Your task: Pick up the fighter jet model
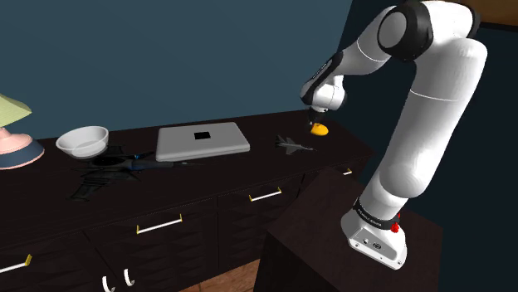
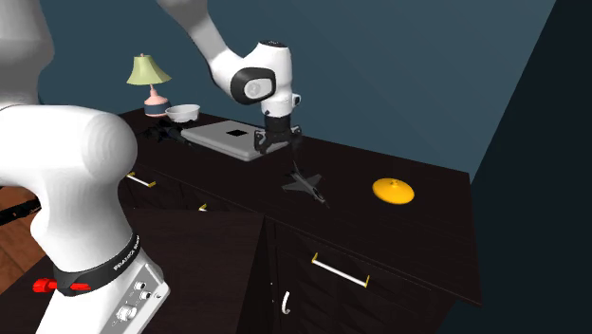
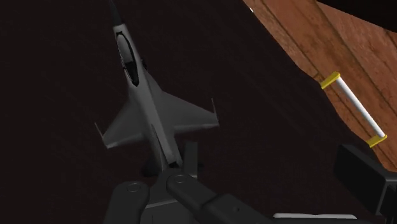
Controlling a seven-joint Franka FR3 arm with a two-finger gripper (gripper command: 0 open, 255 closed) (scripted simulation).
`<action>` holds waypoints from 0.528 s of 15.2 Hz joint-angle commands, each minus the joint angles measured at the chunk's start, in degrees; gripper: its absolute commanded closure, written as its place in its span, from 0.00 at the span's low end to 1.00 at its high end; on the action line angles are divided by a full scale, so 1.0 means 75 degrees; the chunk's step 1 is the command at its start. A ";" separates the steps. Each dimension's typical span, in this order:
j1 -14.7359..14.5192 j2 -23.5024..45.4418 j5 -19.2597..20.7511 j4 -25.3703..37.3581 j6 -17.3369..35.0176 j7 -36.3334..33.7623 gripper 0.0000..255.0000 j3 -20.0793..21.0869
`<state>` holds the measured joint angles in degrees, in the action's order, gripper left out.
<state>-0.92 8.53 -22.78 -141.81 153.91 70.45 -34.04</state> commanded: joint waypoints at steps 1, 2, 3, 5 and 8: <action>0.0356 0.0752 -0.0979 0.0451 0.0080 0.0968 0.00 0.0321; 0.0593 0.1092 -0.1336 0.0676 0.0117 0.1353 0.00 0.0524; 0.0832 0.1420 -0.1643 0.0908 0.0149 0.1698 0.00 0.0723; 0.1298 0.2048 -0.2126 0.1391 0.0205 0.2283 0.00 0.1098; 0.1927 0.2946 -0.2602 0.2164 0.0267 0.2952 0.00 0.1570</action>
<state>11.64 27.97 -40.81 -127.89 155.80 90.48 -23.60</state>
